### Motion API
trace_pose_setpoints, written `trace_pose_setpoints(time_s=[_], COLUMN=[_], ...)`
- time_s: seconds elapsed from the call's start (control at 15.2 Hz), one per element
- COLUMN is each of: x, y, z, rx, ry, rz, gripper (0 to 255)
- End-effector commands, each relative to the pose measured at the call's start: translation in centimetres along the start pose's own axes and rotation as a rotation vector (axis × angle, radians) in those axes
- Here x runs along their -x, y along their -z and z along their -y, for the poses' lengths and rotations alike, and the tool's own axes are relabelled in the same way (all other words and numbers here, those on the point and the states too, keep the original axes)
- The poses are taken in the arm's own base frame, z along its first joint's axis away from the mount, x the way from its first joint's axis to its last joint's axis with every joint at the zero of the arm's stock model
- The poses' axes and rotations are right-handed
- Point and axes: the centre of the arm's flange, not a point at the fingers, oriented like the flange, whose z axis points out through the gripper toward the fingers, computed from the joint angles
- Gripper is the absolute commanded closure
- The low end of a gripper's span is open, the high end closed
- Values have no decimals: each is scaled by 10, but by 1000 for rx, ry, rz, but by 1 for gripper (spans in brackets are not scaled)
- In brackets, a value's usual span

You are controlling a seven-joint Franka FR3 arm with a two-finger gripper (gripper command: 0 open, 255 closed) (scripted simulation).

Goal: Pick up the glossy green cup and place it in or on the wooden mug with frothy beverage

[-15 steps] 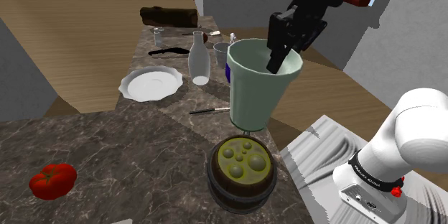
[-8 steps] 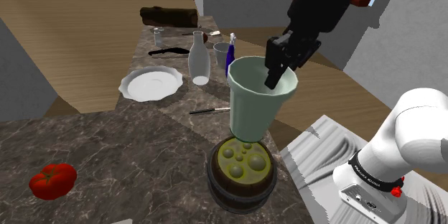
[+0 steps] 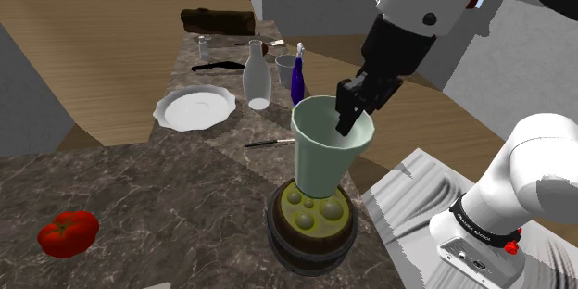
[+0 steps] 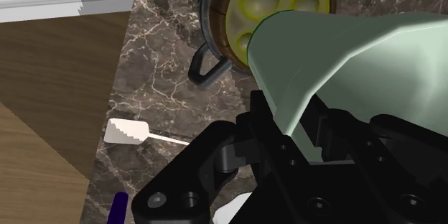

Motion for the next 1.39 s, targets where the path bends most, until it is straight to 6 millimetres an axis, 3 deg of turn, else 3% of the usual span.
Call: trace_pose_setpoints(time_s=[0.0,0.33,0.86,0.92,1.25,1.32], x=[1,4,4,4,4,4], y=[-9,-36,-36,-36,-36,-23], z=[-3,-8,-8,-8,-8,-8], rx=[-1,-1,-1,-1,-1,-1], ry=[0,0,0,0,0,0], rz=[-1,-1,-1,-1,-1,-1], gripper=[255,255,255,0,0,0])
